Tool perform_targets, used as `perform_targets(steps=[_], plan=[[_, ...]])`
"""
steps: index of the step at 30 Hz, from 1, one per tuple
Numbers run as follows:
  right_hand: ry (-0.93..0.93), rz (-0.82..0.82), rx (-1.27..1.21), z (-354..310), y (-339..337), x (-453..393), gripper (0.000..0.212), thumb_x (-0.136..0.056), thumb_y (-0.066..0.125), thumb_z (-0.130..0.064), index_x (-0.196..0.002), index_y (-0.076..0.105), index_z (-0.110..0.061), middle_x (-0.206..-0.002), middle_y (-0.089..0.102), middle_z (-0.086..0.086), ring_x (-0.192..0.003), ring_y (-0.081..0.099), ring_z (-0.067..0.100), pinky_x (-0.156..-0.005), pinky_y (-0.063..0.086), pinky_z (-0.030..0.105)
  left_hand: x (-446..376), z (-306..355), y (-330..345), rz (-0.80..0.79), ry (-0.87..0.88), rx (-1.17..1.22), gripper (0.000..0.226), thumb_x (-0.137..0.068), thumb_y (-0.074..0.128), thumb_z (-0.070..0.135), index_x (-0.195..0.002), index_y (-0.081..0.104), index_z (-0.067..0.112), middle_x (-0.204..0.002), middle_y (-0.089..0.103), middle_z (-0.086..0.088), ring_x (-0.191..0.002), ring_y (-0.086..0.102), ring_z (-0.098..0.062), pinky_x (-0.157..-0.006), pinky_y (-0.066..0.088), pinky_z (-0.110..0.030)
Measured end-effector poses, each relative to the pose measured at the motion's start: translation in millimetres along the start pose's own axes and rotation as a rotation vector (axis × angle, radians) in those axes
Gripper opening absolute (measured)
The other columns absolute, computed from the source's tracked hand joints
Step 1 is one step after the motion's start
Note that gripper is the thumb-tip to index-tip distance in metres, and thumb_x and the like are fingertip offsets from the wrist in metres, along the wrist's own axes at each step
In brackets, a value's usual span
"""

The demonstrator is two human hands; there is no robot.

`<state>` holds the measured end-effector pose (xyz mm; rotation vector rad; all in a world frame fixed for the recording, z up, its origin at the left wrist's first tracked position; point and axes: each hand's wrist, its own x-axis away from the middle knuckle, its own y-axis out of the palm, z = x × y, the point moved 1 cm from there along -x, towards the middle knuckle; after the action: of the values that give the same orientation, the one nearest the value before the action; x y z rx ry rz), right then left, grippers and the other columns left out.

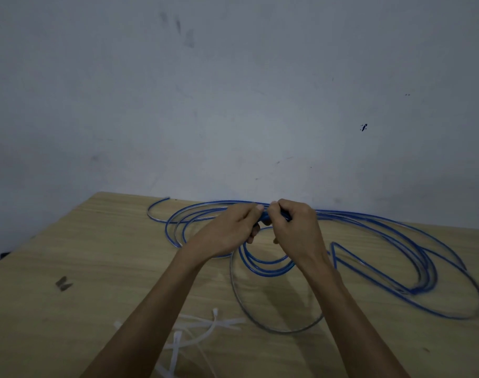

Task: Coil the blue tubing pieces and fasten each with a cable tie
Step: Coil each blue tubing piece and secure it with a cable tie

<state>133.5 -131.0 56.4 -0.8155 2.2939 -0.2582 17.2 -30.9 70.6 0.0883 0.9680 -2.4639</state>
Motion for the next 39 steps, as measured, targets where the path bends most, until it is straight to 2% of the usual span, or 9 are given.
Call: perform_targets(steps=[3,6,9,16,20,30,32,36,39], plan=[[0.045,0.047,-0.042,-2.7,-1.5,1.0,0.035,-0.096,0.054,-0.021,-0.072,0.069,-0.001,-0.068,0.070,0.010,-0.067,0.068,0.017,-0.067,0.056,0.042,0.1,2.0,-0.1,0.003,0.012,0.011,0.046,-0.109,0.031,0.038,-0.102,0.063,0.006,-0.070,0.059,0.005,-0.062,0.057,-0.005,-0.068,0.046,-0.026],[0.078,0.061,-0.049,-3.8,-2.5,0.4,0.035,-0.095,0.052,-0.024,-0.071,0.069,-0.004,-0.069,0.069,0.013,-0.071,0.067,0.028,-0.068,0.056,0.044,0.4,0.7,-2.2,0.001,-0.006,0.153,0.044,-0.108,0.035,0.038,-0.102,0.063,0.004,-0.073,0.058,0.003,-0.062,0.056,-0.009,-0.067,0.045,-0.026],[0.076,0.092,-0.051,-8.8,-4.9,0.5,0.039,-0.098,0.050,-0.023,-0.067,0.059,-0.001,-0.066,0.061,0.018,-0.057,0.054,0.021,-0.057,0.046,0.035,0.1,-2.0,-3.7,-0.025,-0.105,0.426,0.052,-0.107,0.035,0.043,-0.108,0.065,0.001,-0.073,0.055,0.001,-0.065,0.052,-0.012,-0.069,0.046,-0.027],[0.078,0.247,-0.093,-8.6,-13.0,-2.6,0.049,-0.106,0.045,-0.026,-0.068,0.051,0.004,-0.060,0.049,0.018,-0.053,0.040,0.013,-0.050,0.032,0.022,3.8,-0.9,11.3,-0.226,-0.227,1.135,0.051,-0.103,0.038,0.050,-0.080,0.057,0.009,-0.067,0.040,-0.003,-0.068,0.055,-0.022,-0.082,0.054,-0.039],[0.081,0.281,-0.093,-5.6,-13.9,-3.2,0.050,-0.106,0.045,-0.029,-0.065,0.049,-0.002,-0.062,0.053,0.020,-0.062,0.053,0.030,-0.051,0.037,0.023,0.6,0.5,23.9,-0.133,-0.243,1.112,0.049,-0.103,0.039,0.050,-0.069,0.047,0.015,-0.061,0.028,0.002,-0.052,0.037,-0.013,-0.068,0.051,-0.029],[0.146,0.185,-0.111,-11.9,1.2,-0.3,0.051,-0.106,0.039,-0.031,-0.065,0.041,-0.002,-0.053,0.042,0.006,-0.051,0.041,0.021,-0.051,0.050,0.054,-4.0,-8.3,26.3,0.063,-0.315,1.195,0.046,-0.106,0.037,0.044,-0.068,0.041,0.019,-0.060,0.026,0.005,-0.038,0.018,-0.005,-0.038,0.021,-0.020],[0.169,0.176,-0.119,-13.4,0.4,0.2,0.050,-0.107,0.037,-0.031,-0.064,0.040,-0.008,-0.050,0.032,-0.003,-0.050,0.040,0.023,-0.048,0.052,0.051,-4.3,-7.1,24.8,0.079,-0.311,1.191,0.041,-0.106,0.039,0.039,-0.070,0.041,0.018,-0.062,0.027,0.005,-0.038,0.019,-0.005,-0.038,0.022,-0.019],[0.202,0.225,-0.185,-16.2,-1.0,1.6,0.050,-0.108,0.038,-0.029,-0.065,0.041,-0.003,-0.054,0.028,0.003,-0.052,0.044,0.026,-0.042,0.046,0.019,-5.5,-0.6,25.2,0.116,-0.301,1.168,0.036,-0.106,0.039,0.034,-0.074,0.041,0.017,-0.061,0.030,0.005,-0.038,0.019,-0.005,-0.039,0.021,-0.020],[0.198,0.247,-0.178,-14.0,-0.7,1.1,0.046,-0.106,0.041,-0.025,-0.067,0.047,0.000,-0.054,0.036,0.002,-0.045,0.037,0.011,-0.046,0.050,0.037,-4.3,5.0,29.1,0.191,-0.273,1.060,0.039,-0.108,0.035,0.037,-0.076,0.041,0.016,-0.061,0.031,0.004,-0.040,0.020,-0.006,-0.043,0.019,-0.022]])
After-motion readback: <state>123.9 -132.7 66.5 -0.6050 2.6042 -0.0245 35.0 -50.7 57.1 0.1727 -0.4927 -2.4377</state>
